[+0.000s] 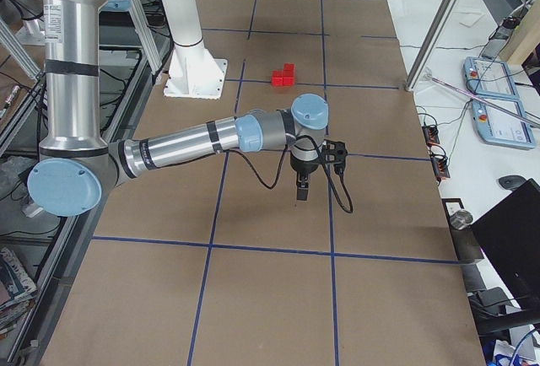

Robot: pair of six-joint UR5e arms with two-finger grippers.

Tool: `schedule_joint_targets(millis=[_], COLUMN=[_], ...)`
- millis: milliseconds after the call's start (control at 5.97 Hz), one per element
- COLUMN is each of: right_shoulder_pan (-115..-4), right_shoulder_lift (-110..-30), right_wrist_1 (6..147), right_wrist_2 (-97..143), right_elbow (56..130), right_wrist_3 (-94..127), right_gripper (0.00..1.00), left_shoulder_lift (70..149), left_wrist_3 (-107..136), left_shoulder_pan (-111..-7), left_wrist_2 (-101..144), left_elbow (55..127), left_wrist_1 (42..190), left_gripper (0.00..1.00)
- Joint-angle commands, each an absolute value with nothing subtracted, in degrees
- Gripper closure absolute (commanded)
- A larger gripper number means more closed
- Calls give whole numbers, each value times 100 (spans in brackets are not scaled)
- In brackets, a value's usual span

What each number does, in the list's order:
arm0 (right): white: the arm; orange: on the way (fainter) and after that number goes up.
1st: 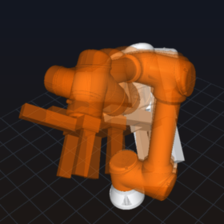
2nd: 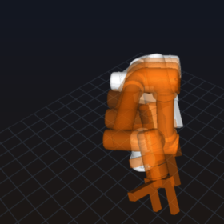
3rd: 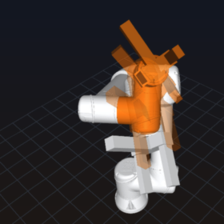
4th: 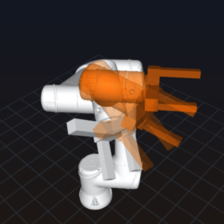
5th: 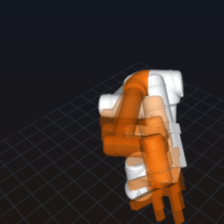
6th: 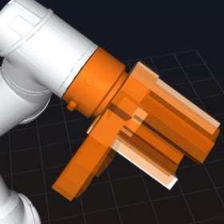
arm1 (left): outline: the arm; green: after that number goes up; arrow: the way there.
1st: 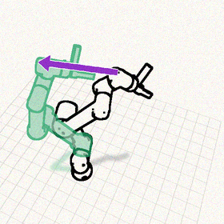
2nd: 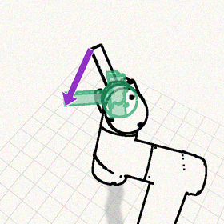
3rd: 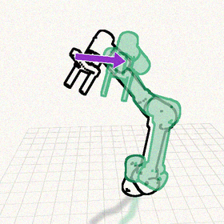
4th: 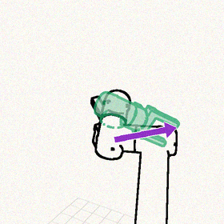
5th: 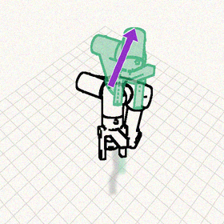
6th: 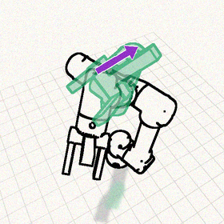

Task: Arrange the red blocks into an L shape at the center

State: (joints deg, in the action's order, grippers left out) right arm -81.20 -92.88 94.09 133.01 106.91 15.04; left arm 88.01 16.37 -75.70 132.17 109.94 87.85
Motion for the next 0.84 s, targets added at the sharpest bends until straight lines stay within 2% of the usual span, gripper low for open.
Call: schedule_joint_targets(millis=[0,335,670], right_shoulder_pan=[-8462,-8490,-8490], right_shoulder_lift=[-9395,-9448,-9448], right_wrist_1=[9422,9396,9361], right_wrist_2=[13385,13394,13595], right_elbow=[10336,10274,10266], right_wrist_3=[741,606,615], right_gripper=[0,0,0], left_shoulder_lift=[8737,8421,8464], left_wrist_3=[215,228,237], left_shoulder_pan=[-8208,-8516,-8525], left_wrist_2=[13245,13823,13782], left_elbow=[10224,10300,10318], left_wrist_1=[8807,8728,8728], left_gripper=[0,0,0])
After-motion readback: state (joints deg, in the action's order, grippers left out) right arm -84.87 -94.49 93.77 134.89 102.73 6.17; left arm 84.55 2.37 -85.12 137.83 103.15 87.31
